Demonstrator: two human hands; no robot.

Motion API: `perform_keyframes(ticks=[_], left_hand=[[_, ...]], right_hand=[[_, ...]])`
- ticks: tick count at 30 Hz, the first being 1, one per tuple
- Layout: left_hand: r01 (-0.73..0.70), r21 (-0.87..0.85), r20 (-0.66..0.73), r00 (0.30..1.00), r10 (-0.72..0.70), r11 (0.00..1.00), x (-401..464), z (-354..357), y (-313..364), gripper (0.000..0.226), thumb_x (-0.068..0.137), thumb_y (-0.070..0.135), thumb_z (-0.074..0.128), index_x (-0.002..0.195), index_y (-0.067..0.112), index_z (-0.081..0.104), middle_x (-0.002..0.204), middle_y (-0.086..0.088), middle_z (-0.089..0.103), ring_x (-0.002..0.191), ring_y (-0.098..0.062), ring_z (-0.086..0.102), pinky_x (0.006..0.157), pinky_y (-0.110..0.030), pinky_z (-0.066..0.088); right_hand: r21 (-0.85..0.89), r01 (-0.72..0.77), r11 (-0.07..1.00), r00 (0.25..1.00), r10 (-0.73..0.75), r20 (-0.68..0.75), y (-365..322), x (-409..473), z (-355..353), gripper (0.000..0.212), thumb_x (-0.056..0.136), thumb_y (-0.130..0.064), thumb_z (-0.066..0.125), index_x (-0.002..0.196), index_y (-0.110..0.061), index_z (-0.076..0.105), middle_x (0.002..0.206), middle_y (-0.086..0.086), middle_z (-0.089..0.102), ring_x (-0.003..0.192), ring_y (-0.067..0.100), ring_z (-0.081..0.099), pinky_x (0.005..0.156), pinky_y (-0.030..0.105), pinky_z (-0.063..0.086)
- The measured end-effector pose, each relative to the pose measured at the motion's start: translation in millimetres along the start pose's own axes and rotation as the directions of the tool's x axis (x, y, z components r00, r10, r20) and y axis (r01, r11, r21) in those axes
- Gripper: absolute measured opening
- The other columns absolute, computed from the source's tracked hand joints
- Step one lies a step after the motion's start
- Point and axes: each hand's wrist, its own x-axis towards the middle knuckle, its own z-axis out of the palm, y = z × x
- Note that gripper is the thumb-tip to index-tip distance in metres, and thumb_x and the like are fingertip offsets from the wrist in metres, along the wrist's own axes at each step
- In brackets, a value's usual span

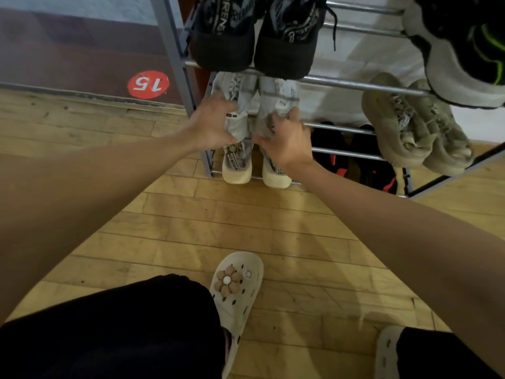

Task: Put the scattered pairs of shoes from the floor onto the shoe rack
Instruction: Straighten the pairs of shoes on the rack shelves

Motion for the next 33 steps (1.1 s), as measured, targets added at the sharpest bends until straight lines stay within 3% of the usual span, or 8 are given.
perform_keyframes(ticks=[7,10,15,19,23,26,29,33], left_hand=[[0.025,-0.035,-0.005,1.0,-0.026,0.999,-6.8,0.4,7.1,0.061,0.071,0.013,0.08,0.124,0.006,0.049,0.127,-0.013,0.044,0.118,-0.032,0.045,0.088,-0.034,0.039],[0.025,-0.022,-0.007,1.0,-0.025,0.999,-13.0,-1.4,11.2,0.072,0.073,0.014,0.078,0.134,0.009,0.042,0.14,-0.013,0.038,0.128,-0.033,0.042,0.098,-0.039,0.041],[0.016,0.132,-0.13,0.991,0.002,0.991,-28.4,-0.5,24.0,0.074,0.075,0.012,0.068,0.14,0.009,0.034,0.144,-0.019,0.034,0.133,-0.037,0.034,0.107,-0.046,0.038],[-0.234,0.297,-0.271,0.909,0.317,0.926,-44.6,5.2,37.9,0.036,0.08,0.011,0.055,0.116,0.005,0.051,0.119,-0.019,0.051,0.111,-0.034,0.05,0.092,-0.041,0.043],[-0.606,0.336,0.094,0.783,0.614,0.721,-65.0,39.3,36.5,0.019,0.082,0.011,0.055,0.1,0.005,0.055,0.099,-0.013,0.057,0.091,-0.026,0.054,0.079,-0.036,0.048],[-0.604,0.372,0.338,0.795,0.503,0.705,-64.7,64.4,25.6,0.026,0.083,0.018,0.056,0.107,0.008,0.053,0.104,-0.009,0.056,0.095,-0.024,0.054,0.079,-0.035,0.048],[-0.364,0.332,0.326,0.91,0.256,0.87,-49.6,79.9,15.4,0.035,0.09,0.021,0.051,0.122,0.006,0.047,0.119,-0.013,0.052,0.109,-0.029,0.051,0.083,-0.04,0.046],[-0.182,0.32,0.263,0.96,0.097,0.93,-32.9,101.4,3.2,0.051,0.091,0.024,0.056,0.134,0.003,0.039,0.132,-0.017,0.046,0.121,-0.034,0.047,0.092,-0.042,0.044]], right_hand=[[0.226,0.063,0.972,0.998,-0.068,0.013,10.8,-4.3,-5.5,0.043,0.085,-0.036,0.068,0.122,-0.018,0.054,0.119,0.009,0.043,0.108,0.031,0.055,0.095,0.042,0.049],[0.238,0.125,0.963,0.991,-0.131,0.009,16.2,-8.4,-8.3,0.047,0.089,-0.029,0.066,0.13,-0.014,0.05,0.125,0.012,0.043,0.109,0.027,0.055,0.088,0.029,0.048],[0.191,0.234,0.953,0.97,-0.242,0.022,34.3,-18.8,-9.0,0.064,0.093,-0.023,0.06,0.148,-0.014,0.029,0.143,0.014,0.036,0.103,0.026,0.06,0.074,0.029,0.053],[-0.003,0.359,0.933,0.929,-0.358,-0.09,63.5,-49.3,-8.5,0.053,0.091,-0.01,0.055,0.141,-0.007,0.039,0.131,0.017,0.047,0.103,0.028,0.058,0.073,0.032,0.052],[-0.089,0.414,0.906,0.902,-0.395,0.175,92.8,-68.5,8.5,0.032,0.091,-0.008,0.051,0.122,-0.003,0.051,0.12,0.015,0.048,0.087,0.029,0.059,0.06,0.036,0.05],[-0.087,0.365,0.927,0.889,-0.319,0.33,105.4,-68.5,27.7,0.037,0.092,-0.009,0.049,0.128,-0.006,0.047,0.136,0.014,0.041,0.103,0.031,0.058,0.068,0.041,0.054],[-0.047,0.164,0.985,0.914,-0.134,0.384,104.2,-62.9,51.6,0.047,0.092,-0.009,0.05,0.137,-0.01,0.037,0.143,0.015,0.034,0.114,0.033,0.054,0.077,0.042,0.054],[0.029,-0.124,0.992,0.913,0.102,0.395,96.1,-55.5,83.3,0.073,0.091,-0.012,0.054,0.15,-0.02,0.013,0.146,0.017,0.026,0.115,0.037,0.053,0.084,0.045,0.054]])
